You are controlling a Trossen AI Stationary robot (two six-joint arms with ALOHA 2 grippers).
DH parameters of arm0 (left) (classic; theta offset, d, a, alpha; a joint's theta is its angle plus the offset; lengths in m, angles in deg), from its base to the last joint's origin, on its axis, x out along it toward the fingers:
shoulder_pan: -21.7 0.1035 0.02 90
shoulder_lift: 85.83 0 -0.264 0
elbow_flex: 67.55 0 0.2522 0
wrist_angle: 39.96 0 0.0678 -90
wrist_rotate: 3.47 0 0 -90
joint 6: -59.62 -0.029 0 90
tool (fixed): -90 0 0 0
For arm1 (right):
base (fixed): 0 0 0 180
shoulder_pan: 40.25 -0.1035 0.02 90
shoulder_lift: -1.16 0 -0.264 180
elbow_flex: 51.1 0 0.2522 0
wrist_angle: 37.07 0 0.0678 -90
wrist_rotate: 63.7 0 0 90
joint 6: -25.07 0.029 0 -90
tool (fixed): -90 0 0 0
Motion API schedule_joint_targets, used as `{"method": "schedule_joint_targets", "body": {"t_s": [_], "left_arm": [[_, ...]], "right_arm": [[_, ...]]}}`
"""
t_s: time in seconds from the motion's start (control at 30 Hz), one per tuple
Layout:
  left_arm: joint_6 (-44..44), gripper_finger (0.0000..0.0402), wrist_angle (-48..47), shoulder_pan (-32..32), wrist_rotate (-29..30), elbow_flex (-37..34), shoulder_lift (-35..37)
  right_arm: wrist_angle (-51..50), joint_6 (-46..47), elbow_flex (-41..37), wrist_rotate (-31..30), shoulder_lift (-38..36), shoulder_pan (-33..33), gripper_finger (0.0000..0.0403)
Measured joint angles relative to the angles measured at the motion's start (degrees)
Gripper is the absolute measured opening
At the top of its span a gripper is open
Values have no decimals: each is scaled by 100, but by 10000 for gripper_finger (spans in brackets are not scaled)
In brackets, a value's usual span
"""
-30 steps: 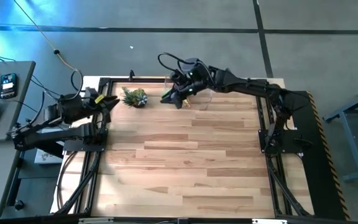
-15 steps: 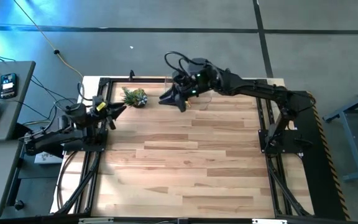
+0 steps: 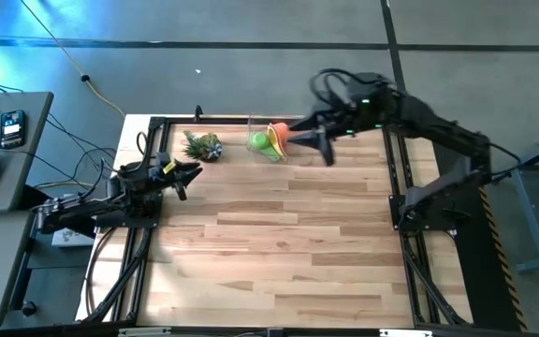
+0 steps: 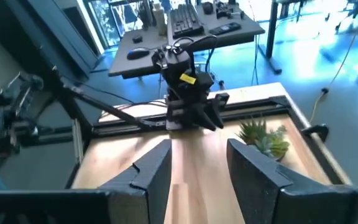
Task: Nest measuring cups in basket
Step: Return to Home Position
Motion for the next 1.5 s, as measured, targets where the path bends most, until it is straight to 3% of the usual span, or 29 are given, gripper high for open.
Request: {"method": "schedule_joint_targets", "body": {"t_s": [0.17,0.57,0.77,1.03,1.3,1.5], "left_arm": [[31,104,21,0,17,2,-74],[20,104,12,-2,237,2,-80],[13,104,10,-2,280,2,-80],[17,104,12,-2,285,2,-80],[22,104,39,0,361,2,-101],[25,104,16,0,381,2,-111]], "right_arm": [[67,-98,-975,17,-1030,108,145],[1676,69,-4650,5,-4399,502,145],[1758,245,-6028,-371,-6081,591,145],[1970,395,-7572,-400,-8213,593,145],[1338,415,-7715,-775,-7860,602,145],[1847,870,-7986,-620,-7908,598,145]]}}
